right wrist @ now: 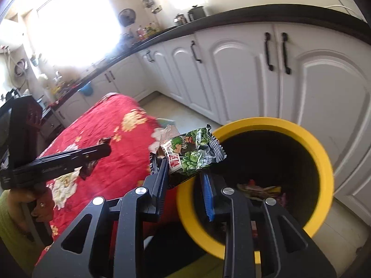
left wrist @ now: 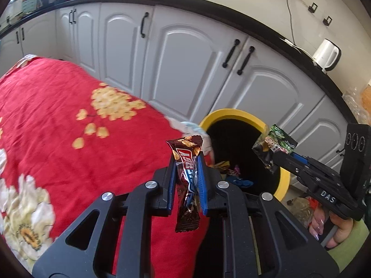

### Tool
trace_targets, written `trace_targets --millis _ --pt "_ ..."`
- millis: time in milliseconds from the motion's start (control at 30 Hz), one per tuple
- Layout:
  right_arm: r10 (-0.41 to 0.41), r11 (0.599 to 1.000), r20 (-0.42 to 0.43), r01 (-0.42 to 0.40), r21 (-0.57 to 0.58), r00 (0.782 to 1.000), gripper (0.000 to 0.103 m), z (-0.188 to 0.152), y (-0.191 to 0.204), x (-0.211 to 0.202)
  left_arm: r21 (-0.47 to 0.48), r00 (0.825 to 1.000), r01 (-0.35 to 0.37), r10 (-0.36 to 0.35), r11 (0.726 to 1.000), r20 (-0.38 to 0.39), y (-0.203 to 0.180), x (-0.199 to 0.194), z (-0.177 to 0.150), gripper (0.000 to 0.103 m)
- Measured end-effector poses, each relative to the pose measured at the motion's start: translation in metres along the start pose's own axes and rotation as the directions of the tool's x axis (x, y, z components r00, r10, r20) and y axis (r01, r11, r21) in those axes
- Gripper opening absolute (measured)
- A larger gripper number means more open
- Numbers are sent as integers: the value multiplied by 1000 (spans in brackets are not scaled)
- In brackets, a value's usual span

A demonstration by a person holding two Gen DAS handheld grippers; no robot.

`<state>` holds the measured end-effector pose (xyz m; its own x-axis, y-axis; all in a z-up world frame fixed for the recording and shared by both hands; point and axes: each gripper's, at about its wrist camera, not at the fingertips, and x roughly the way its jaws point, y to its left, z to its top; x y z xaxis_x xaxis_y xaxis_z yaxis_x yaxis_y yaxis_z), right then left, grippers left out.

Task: Collect trash
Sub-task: 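Carry the green packet and brown candy bar over the yellow bin with both tools, then open both tools to drop the packet and candy bar into the bin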

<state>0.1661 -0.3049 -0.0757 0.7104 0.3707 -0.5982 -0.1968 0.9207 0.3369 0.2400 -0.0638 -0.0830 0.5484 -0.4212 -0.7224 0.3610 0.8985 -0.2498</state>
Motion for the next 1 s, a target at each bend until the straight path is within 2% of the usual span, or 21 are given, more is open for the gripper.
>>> trace_targets --millis 300,500,1000 --pt "-83 995 4 83 51 997 27 -3 -48 -8 27 998 60 -60 998 -17 -41 23 6 11" --pt "-131 990 -30 132 47 991 27 -11 -71 -5 40 995 89 -88 995 -38 -63 41 8 11" --pt "-140 988 -127 148 49 982 31 -37 -93 14 57 988 122 -115 991 -107 -95 83 2 12"
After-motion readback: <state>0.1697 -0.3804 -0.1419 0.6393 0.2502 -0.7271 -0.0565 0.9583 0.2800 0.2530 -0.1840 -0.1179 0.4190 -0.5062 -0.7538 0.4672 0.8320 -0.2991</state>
